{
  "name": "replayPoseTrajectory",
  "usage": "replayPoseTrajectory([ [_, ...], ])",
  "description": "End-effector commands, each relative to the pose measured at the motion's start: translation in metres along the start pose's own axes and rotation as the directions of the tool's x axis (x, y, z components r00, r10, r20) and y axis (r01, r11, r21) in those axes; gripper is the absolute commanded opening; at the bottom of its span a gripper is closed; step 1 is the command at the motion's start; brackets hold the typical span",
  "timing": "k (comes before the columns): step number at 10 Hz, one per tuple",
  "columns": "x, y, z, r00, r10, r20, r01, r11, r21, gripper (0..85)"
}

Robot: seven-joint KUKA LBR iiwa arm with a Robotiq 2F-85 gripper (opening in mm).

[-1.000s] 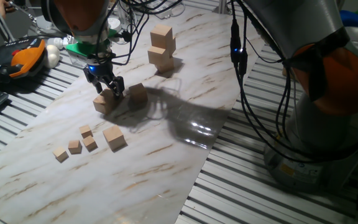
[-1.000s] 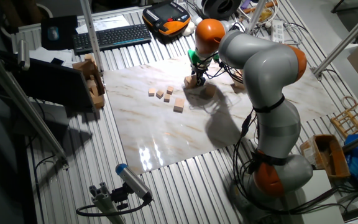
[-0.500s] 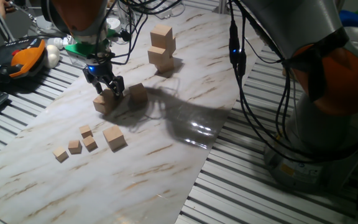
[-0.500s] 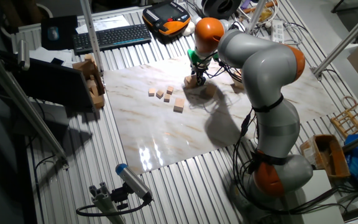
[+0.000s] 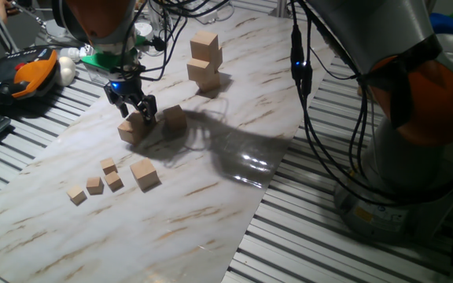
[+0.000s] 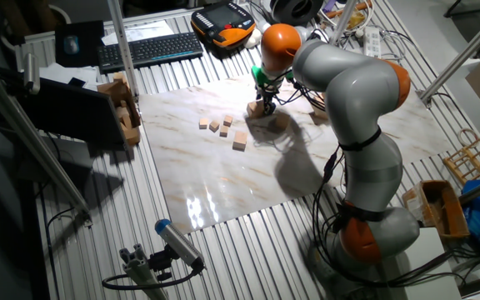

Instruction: Stack the blocks into a cross shape

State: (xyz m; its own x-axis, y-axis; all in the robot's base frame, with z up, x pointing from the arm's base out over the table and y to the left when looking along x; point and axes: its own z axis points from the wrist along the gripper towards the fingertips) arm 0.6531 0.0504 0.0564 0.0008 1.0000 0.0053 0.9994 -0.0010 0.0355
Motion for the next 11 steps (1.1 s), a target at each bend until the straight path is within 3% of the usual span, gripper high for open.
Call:
replayPoseTrajectory([
  [1,-0.0002,0.0000,0.0001,1.000,0.000,-0.001,0.000,1.000,0.000,68.0],
  [3,-0.0006,0.0000,0.0005,1.000,0.002,0.002,-0.002,1.000,-0.002,68.0],
  [4,-0.0012,-0.0002,0.0015,1.000,0.002,0.002,-0.002,1.000,-0.002,51.0],
  [10,-0.0023,-0.0013,0.0050,1.000,-0.012,-0.006,0.012,1.000,0.003,51.0],
  [11,-0.0025,-0.0013,0.0049,1.000,-0.027,-0.008,0.027,1.000,-0.016,17.0],
])
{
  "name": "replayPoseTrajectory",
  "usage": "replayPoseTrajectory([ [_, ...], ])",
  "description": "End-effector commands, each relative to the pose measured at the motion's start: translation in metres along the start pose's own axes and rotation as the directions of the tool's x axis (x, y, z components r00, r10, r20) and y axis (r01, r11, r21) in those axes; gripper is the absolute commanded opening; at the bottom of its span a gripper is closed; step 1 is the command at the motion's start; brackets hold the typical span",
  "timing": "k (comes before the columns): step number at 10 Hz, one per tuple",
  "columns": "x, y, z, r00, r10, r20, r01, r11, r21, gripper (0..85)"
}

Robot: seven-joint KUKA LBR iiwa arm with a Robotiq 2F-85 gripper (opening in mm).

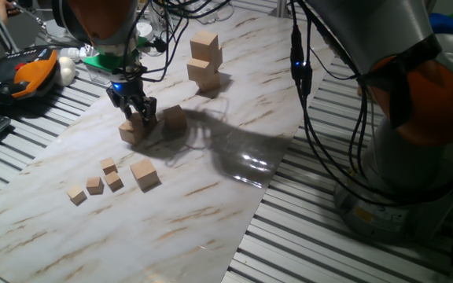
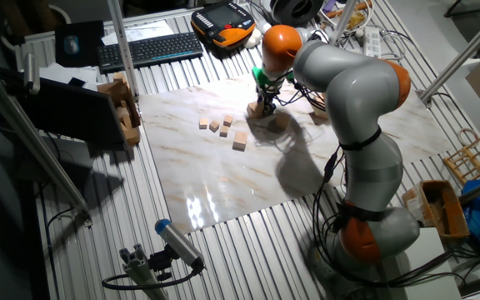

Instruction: Stack the blocks into a cross shape

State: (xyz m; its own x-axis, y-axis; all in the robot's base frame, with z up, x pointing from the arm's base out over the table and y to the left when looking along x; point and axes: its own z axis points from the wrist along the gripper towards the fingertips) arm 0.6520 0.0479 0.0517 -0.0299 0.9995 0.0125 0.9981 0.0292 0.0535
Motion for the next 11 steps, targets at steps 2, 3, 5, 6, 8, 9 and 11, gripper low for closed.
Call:
replayPoseTrajectory([
  [2,0.0000,0.0001,-0.0015,1.000,-0.019,0.009,0.019,1.000,-0.016,0.0],
  [3,0.0002,0.0004,-0.0041,1.000,-0.025,0.010,0.025,1.000,-0.007,0.0],
  [5,0.0010,-0.0001,-0.0085,0.999,-0.037,0.008,0.037,0.999,0.023,0.0],
  [6,0.0012,-0.0002,-0.0083,0.999,-0.040,0.008,0.040,0.999,0.026,0.0],
  [8,0.0015,-0.0003,-0.0060,0.999,-0.037,0.010,0.037,0.999,0.009,0.0],
  [9,0.0014,-0.0002,-0.0063,0.999,-0.042,0.014,0.042,0.999,0.003,0.0],
  [11,0.0018,-0.0001,-0.0067,0.999,-0.044,0.022,0.044,0.999,-0.007,17.0],
])
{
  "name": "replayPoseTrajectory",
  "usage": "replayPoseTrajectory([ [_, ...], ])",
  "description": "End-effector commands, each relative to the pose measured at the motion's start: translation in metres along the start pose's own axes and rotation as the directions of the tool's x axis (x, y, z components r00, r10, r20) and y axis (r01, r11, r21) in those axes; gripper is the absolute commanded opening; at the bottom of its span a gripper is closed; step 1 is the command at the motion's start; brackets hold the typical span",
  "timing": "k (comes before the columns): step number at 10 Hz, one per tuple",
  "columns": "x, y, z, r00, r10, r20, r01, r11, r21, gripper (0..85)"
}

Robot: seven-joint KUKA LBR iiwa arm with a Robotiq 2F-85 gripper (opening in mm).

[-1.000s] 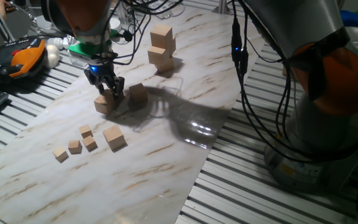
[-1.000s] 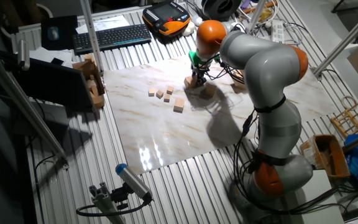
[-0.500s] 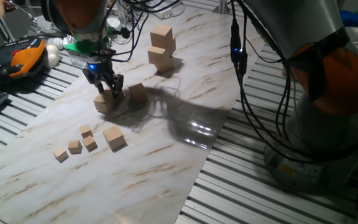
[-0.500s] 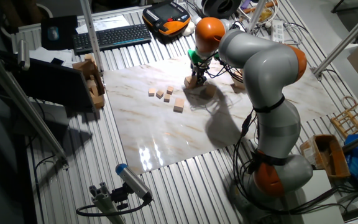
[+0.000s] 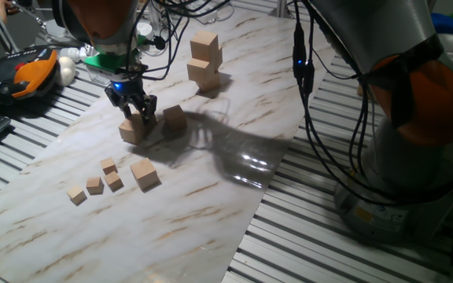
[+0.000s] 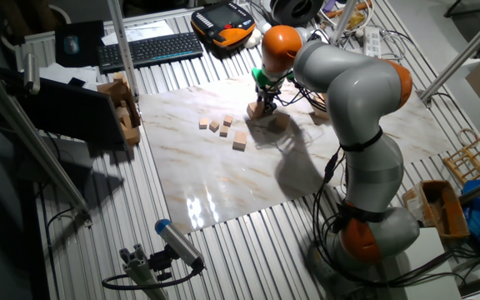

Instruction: Stack the blocks into a cross shape

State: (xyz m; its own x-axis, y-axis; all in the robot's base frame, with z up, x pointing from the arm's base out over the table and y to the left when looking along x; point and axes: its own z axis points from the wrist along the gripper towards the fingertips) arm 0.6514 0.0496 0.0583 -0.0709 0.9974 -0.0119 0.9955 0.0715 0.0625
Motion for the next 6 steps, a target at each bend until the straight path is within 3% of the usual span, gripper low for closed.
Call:
replayPoseTrajectory([
  [1,0.0004,-0.0001,0.0003,1.000,0.005,0.000,-0.005,1.000,-0.003,51.0],
  [2,0.0005,0.0000,0.0005,1.000,0.009,0.003,-0.009,1.000,-0.006,51.0],
  [3,0.0007,0.0000,0.0009,1.000,0.015,0.008,-0.015,1.000,-0.006,68.0],
  [6,0.0005,-0.0001,0.0040,1.000,0.012,0.006,-0.012,1.000,0.002,68.0],
])
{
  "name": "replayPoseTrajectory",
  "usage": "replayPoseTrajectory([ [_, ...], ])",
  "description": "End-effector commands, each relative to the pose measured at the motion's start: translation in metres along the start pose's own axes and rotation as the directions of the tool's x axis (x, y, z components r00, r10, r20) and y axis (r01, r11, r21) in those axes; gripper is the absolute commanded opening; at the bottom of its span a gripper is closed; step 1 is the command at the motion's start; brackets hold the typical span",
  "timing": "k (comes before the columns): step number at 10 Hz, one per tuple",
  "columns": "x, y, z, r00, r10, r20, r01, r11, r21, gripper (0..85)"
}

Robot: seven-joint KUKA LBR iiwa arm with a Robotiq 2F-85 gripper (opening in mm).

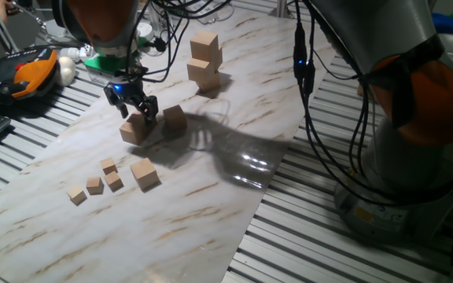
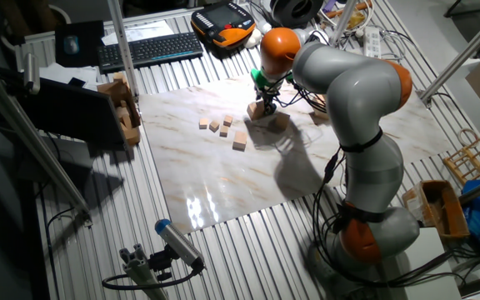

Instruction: Stack the blocks into a cross shape

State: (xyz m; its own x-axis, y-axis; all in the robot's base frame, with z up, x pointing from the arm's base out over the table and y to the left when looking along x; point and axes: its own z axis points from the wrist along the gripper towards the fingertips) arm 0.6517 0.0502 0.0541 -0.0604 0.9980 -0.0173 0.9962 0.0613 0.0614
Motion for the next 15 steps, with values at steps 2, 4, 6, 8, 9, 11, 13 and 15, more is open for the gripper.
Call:
replayPoseTrajectory([
  [2,-0.0008,-0.0004,0.0017,1.000,-0.012,0.001,0.012,1.000,0.008,68.0],
  [4,-0.0017,-0.0010,0.0036,1.000,-0.025,0.002,0.025,1.000,0.018,68.0],
  [6,-0.0012,-0.0018,0.0053,1.000,-0.026,-0.007,0.026,0.999,0.025,68.0],
  [8,-0.0015,-0.0028,0.0076,0.999,-0.028,-0.015,0.029,0.999,0.029,68.0],
  [9,-0.0016,-0.0030,0.0081,0.999,-0.033,-0.018,0.033,0.999,0.030,68.0],
  [11,-0.0018,-0.0032,0.0084,0.999,-0.037,-0.028,0.037,0.999,0.024,0.0],
  [13,-0.0016,-0.0031,0.0076,0.999,-0.038,-0.027,0.039,0.999,0.024,0.0],
  [15,-0.0004,-0.0023,0.0025,0.999,-0.035,-0.023,0.036,0.999,0.029,0.0],
])
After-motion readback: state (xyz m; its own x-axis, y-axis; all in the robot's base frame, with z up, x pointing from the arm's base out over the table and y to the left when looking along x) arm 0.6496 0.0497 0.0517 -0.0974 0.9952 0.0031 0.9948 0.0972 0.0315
